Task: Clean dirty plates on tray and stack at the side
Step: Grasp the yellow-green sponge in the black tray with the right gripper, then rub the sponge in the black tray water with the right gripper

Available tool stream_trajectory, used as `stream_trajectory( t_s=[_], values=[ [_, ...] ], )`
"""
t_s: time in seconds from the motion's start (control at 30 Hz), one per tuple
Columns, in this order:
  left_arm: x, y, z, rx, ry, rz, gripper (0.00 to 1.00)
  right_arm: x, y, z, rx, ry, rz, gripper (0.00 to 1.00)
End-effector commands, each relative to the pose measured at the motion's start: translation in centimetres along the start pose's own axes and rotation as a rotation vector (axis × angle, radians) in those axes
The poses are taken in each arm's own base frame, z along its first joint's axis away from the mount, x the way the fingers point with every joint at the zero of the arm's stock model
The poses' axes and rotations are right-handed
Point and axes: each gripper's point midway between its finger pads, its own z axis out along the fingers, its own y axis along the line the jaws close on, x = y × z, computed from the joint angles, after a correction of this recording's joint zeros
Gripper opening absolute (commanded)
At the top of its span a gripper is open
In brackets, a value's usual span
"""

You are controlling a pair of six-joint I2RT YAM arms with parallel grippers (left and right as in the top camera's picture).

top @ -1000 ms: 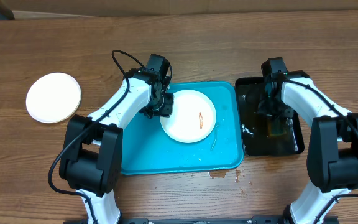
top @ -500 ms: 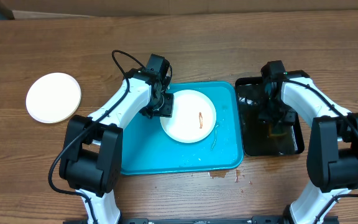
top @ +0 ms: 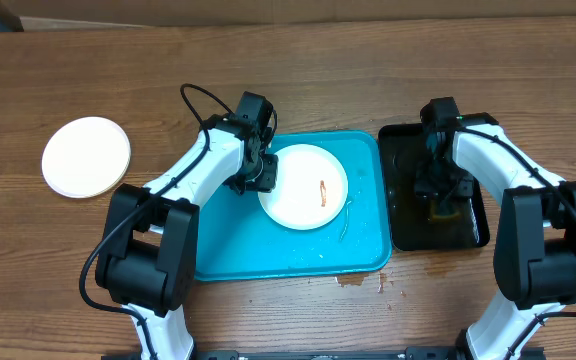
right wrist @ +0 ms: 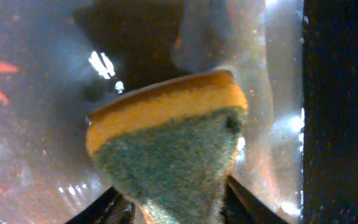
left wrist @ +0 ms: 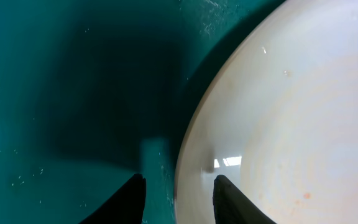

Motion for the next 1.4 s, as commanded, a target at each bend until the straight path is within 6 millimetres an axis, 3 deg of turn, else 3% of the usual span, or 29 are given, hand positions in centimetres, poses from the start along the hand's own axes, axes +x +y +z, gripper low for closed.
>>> stream_trajectory(
  t_s=[0.0,0.07,0.17,0.2,0.33,0.4,0.43,0.47,0.53,0.63,0.7,0.83,0.9,0.93,1.03,1.07,1.1,1.2,1.37],
  values=[
    [-0.1,-0.1,0.0,-0.004,-0.028,0.007,0.34,-0.7,0.3,-0.7,-0.025,-0.024,0.008,0.33],
    [-0.3,-0.1,0.0,-0.002,-0.037,0.007,0.28,-0.7,0.3,-0.7,-0.025,-0.024,0.008,0.22],
    [-0.6,-0.2,0.0,0.001,-0.049,0.001,0.05,-0.5,0.2,-0.7,-0.023,-0.017,0.006,0.20],
    [-0.6,-0.2,0.0,0.001,-0.050,0.002,0.04,-0.5,0.2,-0.7,-0.022,-0.016,0.006,0.20],
    [-0.4,-0.1,0.2,-0.003,-0.045,0.001,0.04,-0.5,0.2,-0.7,-0.023,-0.017,-0.015,0.04],
    [-0.4,-0.1,0.2,-0.003,-0.046,0.001,0.08,-0.5,0.2,-0.7,-0.023,-0.017,-0.020,0.04],
    [-0.5,-0.1,0.2,-0.002,-0.049,0.001,0.16,-0.5,0.2,-0.7,-0.023,-0.017,-0.020,0.04],
    [-0.6,-0.1,0.2,-0.001,-0.052,0.002,0.31,-0.5,0.2,-0.7,-0.023,-0.018,-0.020,0.04],
    [-1.0,-0.3,0.2,0.004,-0.072,0.003,0.40,-0.6,0.3,-0.7,-0.024,-0.022,-0.020,0.04],
    [-1.4,-0.3,0.1,0.008,-0.086,0.004,0.41,-0.7,0.3,-0.7,-0.026,-0.026,-0.018,0.04],
    [-1.4,-0.3,0.1,0.008,-0.086,0.004,0.35,-0.7,0.3,-0.7,-0.025,-0.025,-0.019,0.04],
    [-0.9,-0.3,0.2,0.008,-0.066,-0.032,0.10,-0.7,0.3,-0.7,-0.025,-0.025,-0.019,0.04],
    [-0.5,-0.2,0.3,0.004,-0.048,-0.054,0.08,-0.7,0.3,-0.7,-0.025,-0.025,-0.019,0.04],
    [-0.4,-0.2,0.3,0.002,-0.044,-0.054,0.08,-0.7,0.3,-0.7,-0.025,-0.026,-0.018,0.04],
    [-1.2,-0.1,0.2,-0.005,-0.078,-0.052,0.36,-0.7,0.3,-0.7,-0.025,-0.026,-0.018,0.04],
    [-1.7,0.0,0.2,-0.011,-0.099,-0.052,0.38,-0.7,0.3,-0.7,-0.025,-0.026,-0.018,0.04],
    [-2.0,0.1,0.2,-0.015,-0.113,-0.049,0.36,-0.7,0.3,-0.7,-0.025,-0.026,-0.018,0.04],
    [-2.2,0.2,0.2,-0.023,-0.119,-0.050,0.07,-0.8,0.3,-0.7,-0.025,-0.027,-0.018,0.04],
    [0.5,-0.5,0.4,0.021,-0.003,-0.052,0.04,-0.8,0.3,-0.7,-0.026,-0.028,-0.018,0.04]
  ],
)
